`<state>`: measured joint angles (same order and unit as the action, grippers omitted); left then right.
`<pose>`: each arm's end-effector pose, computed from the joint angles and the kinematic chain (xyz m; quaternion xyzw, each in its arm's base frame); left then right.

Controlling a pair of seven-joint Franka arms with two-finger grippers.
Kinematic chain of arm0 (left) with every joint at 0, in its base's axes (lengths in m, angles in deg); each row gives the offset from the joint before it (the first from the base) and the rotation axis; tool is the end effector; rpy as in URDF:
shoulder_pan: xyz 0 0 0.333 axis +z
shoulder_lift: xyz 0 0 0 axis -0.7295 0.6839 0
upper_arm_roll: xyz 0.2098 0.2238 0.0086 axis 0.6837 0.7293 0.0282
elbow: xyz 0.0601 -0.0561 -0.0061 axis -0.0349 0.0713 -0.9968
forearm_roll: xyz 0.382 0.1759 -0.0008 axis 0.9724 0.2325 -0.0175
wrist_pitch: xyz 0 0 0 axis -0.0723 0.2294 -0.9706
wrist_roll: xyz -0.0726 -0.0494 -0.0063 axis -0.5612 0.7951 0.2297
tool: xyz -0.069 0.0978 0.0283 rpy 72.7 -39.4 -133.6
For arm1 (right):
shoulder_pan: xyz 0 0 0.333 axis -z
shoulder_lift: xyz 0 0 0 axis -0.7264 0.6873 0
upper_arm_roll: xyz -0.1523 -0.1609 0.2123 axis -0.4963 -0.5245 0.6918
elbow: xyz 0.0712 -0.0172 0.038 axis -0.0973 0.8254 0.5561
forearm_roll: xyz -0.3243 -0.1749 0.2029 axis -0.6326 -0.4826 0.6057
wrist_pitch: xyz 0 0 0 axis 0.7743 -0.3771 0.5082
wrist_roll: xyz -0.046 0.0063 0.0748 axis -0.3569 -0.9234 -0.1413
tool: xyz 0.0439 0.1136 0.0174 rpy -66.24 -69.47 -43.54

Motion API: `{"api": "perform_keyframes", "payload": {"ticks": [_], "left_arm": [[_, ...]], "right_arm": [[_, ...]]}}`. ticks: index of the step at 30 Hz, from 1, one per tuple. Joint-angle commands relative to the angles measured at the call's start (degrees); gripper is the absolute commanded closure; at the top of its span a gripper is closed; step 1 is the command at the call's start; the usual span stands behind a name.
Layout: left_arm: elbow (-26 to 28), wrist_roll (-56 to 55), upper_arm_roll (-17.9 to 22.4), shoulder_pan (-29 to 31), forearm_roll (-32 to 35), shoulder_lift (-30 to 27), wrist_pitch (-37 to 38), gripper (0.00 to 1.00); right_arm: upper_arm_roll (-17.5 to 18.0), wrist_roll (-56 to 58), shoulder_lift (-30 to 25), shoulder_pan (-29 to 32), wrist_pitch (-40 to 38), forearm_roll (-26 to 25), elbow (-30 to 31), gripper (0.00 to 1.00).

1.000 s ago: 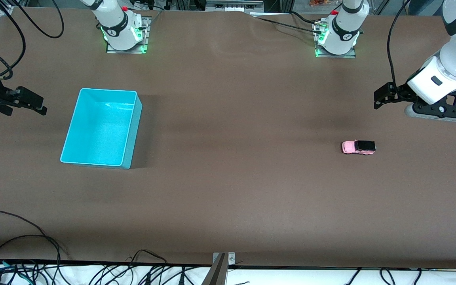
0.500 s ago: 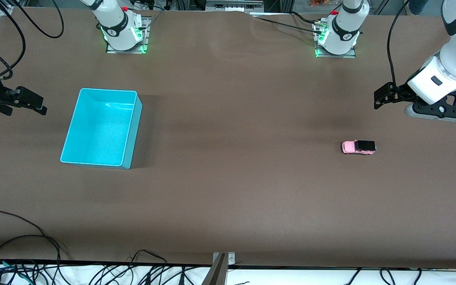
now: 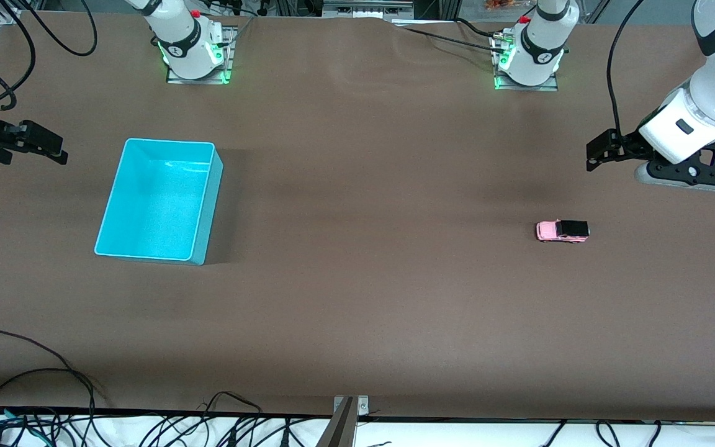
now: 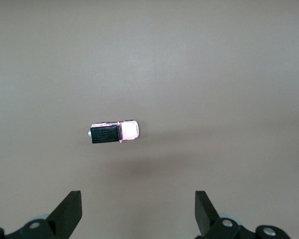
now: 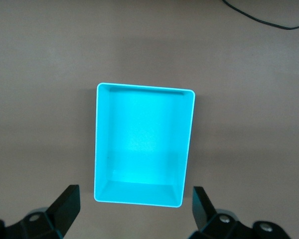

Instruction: Wind and store pink jeep toy

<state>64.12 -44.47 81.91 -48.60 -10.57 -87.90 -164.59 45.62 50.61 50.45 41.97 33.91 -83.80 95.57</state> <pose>0.5854 -0.0594 0.5366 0.9985 -0.0513 -0.0188 0.0092 0.6009 0.0010 0.5876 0.9998 0.0060 -0.0190 0.0008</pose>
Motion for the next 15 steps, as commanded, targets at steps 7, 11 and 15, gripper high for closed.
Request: {"api": "perform_keyframes", "payload": {"ticks": [7,11,15], "left_arm": [[-0.2,1.2,0.0,0.1,1.3,-0.2,0.7,0.00],[-0.2,1.2,0.0,0.1,1.3,-0.2,0.7,0.00],[-0.2,1.1,0.0,0.1,1.3,-0.2,0.7,0.00]], "right_arm": [[0.1,0.6,-2.7,0.2,1.1,-1.0,3.3,0.00],[0.1,0.6,-2.6,0.2,1.7,-2.1,3.2,0.00],[0.1,0.6,-2.5,0.2,1.7,-2.2,3.1,0.00]]}}
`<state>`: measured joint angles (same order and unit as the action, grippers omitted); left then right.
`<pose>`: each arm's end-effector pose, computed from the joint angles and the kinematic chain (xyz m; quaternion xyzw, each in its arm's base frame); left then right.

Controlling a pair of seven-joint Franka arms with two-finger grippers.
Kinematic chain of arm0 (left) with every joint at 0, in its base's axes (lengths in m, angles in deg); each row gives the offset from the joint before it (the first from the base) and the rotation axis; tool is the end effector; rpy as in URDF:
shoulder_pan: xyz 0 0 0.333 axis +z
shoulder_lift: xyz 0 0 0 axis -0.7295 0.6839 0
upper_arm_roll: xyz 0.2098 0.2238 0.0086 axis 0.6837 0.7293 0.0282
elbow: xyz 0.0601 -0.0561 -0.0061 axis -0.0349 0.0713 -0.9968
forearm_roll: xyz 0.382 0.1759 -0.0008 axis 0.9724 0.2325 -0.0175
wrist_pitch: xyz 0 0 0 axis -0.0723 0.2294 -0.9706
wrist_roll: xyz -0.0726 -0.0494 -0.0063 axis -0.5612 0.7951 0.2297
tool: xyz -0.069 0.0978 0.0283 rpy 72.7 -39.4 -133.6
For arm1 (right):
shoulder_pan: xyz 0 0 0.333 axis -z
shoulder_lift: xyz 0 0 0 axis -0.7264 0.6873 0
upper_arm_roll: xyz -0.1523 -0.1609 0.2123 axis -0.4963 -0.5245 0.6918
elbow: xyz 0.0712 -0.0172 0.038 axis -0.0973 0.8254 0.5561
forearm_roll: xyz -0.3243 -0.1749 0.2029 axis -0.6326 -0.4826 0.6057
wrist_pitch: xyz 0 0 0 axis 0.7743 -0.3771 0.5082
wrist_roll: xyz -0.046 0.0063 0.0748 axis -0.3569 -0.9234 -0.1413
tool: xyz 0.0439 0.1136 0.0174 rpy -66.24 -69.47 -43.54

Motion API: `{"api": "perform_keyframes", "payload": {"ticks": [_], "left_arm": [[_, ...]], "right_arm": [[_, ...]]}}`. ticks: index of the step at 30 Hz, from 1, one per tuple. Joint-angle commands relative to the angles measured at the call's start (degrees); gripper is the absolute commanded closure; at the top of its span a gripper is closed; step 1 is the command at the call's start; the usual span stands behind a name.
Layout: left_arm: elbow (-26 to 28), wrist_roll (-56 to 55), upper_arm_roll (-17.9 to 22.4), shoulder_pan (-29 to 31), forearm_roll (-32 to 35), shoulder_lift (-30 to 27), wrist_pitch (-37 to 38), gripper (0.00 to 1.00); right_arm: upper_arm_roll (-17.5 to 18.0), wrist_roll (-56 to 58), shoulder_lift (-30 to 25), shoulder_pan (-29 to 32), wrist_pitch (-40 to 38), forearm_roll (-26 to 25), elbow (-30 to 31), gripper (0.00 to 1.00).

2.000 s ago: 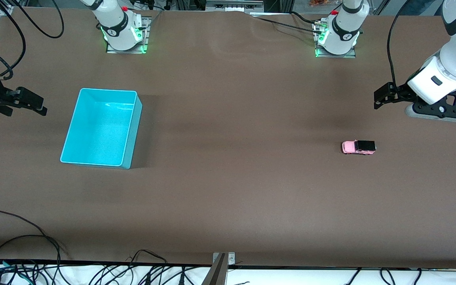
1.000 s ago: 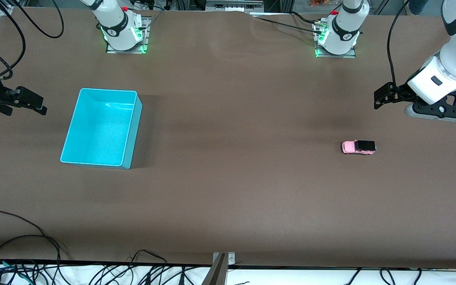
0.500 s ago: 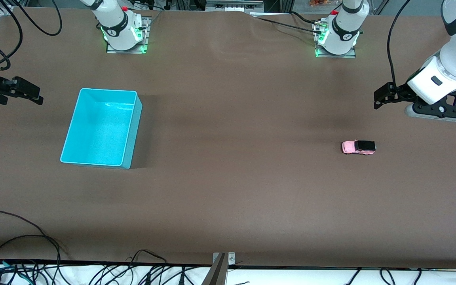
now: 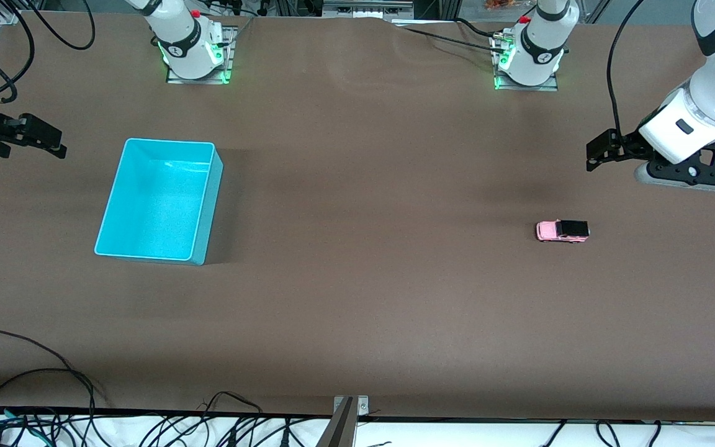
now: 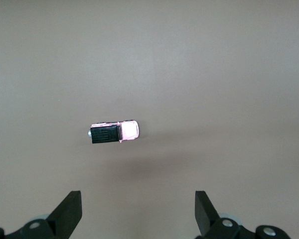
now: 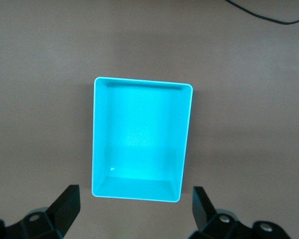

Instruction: Wind and store pink jeep toy

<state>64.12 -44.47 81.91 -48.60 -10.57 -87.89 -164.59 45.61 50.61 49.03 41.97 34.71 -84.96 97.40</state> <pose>0.5855 -0.0594 0.5365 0.9985 -0.0513 -0.0189 0.0092 0.5949 -0.0023 0.5877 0.9998 0.0058 -0.0157 0.0100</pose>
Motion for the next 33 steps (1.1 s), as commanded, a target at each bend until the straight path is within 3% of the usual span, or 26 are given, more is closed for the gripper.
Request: {"api": "perform_keyframes", "payload": {"ticks": [1,33], "left_arm": [[-0.2,1.2,0.0,0.1,1.3,-0.2,0.7,0.00],[-1.7,1.2,-0.1,0.1,1.3,0.4,0.7,0.00]], "right_arm": [[0.1,0.6,-1.0,0.2,1.0,-1.0,1.3,0.00],[-0.7,0.5,-0.5,0.2,1.4,2.2,1.3,0.00]]}}
